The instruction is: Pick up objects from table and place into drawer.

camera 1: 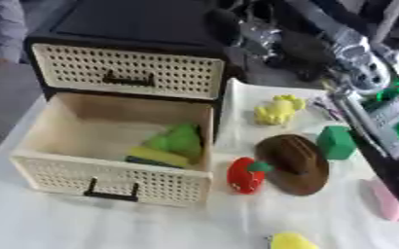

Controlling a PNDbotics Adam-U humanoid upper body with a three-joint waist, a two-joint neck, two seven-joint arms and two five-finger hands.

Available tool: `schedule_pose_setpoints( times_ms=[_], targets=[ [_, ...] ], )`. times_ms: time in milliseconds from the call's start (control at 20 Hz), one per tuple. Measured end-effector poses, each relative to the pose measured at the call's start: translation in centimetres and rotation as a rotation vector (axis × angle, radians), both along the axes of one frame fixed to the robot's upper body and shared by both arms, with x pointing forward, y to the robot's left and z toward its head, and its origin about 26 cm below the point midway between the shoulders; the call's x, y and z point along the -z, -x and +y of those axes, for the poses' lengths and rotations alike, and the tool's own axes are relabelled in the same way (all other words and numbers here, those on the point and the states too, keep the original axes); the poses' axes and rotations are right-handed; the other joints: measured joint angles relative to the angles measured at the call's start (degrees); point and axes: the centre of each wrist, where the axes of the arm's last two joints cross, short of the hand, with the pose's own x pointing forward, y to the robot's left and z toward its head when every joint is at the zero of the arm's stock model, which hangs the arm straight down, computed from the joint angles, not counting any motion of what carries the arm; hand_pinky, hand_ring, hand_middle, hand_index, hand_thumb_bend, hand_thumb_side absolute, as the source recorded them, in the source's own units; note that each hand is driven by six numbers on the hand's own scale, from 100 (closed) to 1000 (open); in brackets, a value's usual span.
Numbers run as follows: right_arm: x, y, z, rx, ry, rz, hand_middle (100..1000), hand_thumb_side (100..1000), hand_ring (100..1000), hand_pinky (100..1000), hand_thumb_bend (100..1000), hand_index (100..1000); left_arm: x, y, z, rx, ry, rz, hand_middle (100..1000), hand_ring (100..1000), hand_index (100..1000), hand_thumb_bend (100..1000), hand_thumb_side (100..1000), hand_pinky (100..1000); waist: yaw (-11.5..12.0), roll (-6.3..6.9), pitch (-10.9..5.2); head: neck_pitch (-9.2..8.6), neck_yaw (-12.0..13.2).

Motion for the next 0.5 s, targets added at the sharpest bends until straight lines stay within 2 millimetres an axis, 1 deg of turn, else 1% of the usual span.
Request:
schedule_pose_setpoints(
  times_ms=[200, 250, 300, 500],
  targets=[
    [-0.4, 0.6, -2.3, -0.018, -0.092, -0.024, 572, 754, 951, 744, 491, 790, 0.1, 0.0, 0.3, -0.014, -0.007, 0.003, 729, 721, 770, 139, 973, 666, -1.2, 0.37, -0.18, 0.20, 1.4],
    [-0.4, 0.7, -2.9, -0.019, -0.113, -0.030, 574, 809, 949, 742, 499, 790, 0.1, 0.0, 0.3, -0.016, -0.009, 0.003, 729, 721, 770, 139, 973, 666, -1.6, 0.49, -0.18, 0.24, 1.8],
    [-0.4, 0.9, -3.6, -0.020, -0.135, -0.037, 573, 757, 948, 741, 481, 789, 0.1, 0.0, 0.4, -0.020, -0.012, 0.004, 729, 720, 770, 139, 973, 666, -2.0, 0.65, -0.18, 0.29, 2.1],
    [-0.3, 1.5, -5.8, -0.007, -0.210, -0.077, 578, 771, 939, 735, 454, 787, 0.3, 0.1, 0.6, -0.033, -0.017, 0.012, 723, 712, 773, 133, 978, 654, -3.5, 1.19, -0.32, 0.47, 3.3]
  ],
)
